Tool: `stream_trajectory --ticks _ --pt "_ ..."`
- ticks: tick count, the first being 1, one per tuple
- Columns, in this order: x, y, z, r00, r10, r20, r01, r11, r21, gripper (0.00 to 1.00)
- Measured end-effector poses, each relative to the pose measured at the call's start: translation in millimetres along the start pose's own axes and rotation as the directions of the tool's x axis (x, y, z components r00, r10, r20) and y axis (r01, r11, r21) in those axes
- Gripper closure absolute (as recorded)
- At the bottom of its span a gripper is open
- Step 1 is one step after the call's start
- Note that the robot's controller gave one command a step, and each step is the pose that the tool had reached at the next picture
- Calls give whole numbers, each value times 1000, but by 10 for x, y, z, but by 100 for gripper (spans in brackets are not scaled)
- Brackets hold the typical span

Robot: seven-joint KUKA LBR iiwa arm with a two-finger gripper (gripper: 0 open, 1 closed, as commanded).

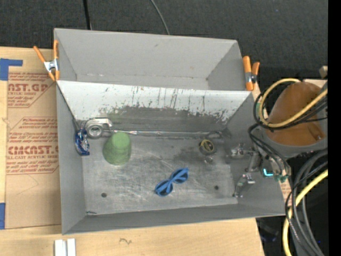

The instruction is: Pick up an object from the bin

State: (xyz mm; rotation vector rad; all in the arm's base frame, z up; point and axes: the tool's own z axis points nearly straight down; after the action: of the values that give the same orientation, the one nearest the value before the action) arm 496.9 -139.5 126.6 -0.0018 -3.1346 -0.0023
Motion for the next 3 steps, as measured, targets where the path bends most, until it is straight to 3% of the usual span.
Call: stream_trajectory --ticks 1,2,3 --pt "-379 641 182 986 -167 9 167 986 0 0" --pt "-129 1056 547 932 -363 11 363 932 7 0" --pt "-108 1050 541 932 -362 0 362 932 4 100"
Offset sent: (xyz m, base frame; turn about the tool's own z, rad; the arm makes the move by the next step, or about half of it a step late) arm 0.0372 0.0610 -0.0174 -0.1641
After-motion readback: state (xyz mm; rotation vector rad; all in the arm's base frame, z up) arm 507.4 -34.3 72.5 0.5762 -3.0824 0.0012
